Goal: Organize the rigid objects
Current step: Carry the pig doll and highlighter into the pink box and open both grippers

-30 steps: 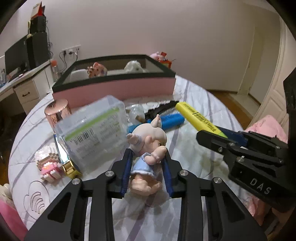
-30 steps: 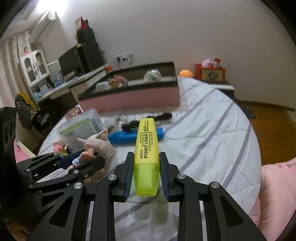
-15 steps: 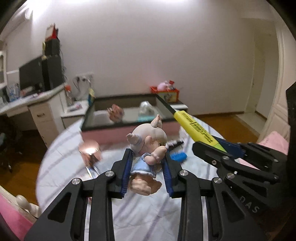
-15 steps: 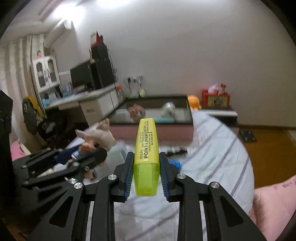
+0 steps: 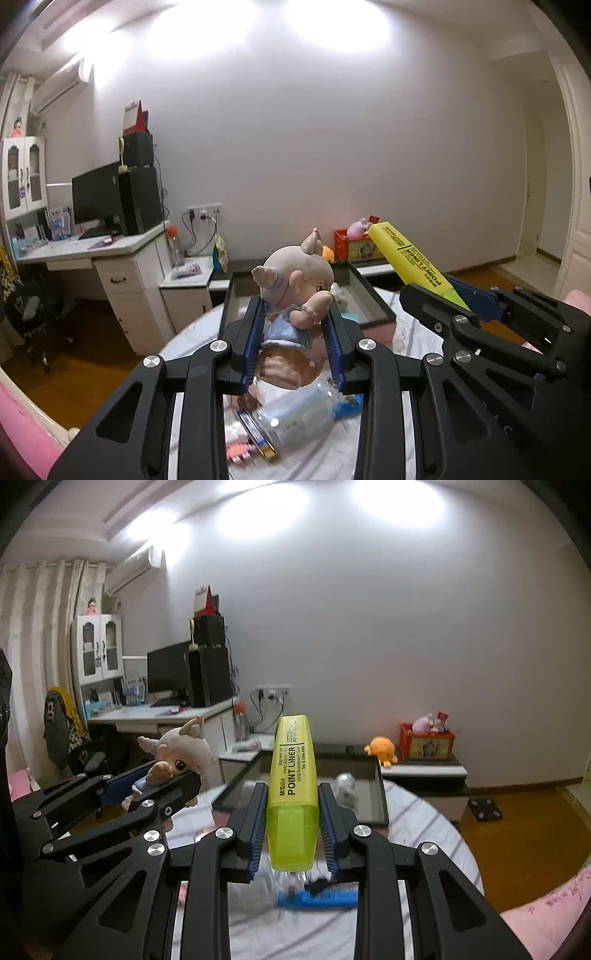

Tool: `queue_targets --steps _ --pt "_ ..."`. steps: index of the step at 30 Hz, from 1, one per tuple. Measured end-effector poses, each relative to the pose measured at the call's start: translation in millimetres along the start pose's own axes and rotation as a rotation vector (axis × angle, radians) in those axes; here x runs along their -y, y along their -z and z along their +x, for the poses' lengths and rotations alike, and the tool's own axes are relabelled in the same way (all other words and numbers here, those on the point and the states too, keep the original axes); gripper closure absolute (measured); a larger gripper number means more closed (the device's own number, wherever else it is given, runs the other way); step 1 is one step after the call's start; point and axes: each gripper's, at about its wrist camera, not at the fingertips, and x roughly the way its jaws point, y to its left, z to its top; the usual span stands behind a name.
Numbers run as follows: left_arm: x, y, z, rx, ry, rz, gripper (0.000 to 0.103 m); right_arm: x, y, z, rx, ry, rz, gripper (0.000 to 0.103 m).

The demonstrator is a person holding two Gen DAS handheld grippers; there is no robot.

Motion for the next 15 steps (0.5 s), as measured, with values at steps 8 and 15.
queue_targets --steps 8,15 --pt "-8.3 -17.5 16.0 0.032 -0.030 0.033 0.072 -3.0 -17.9 15.7 0.023 -0.001 -0.019 0.075" --pt "-15.1 -26.9 53.8 0.010 -0.052 0.064 0.072 0.0 -27.0 49.6 0.010 0.001 -0.030 0.075"
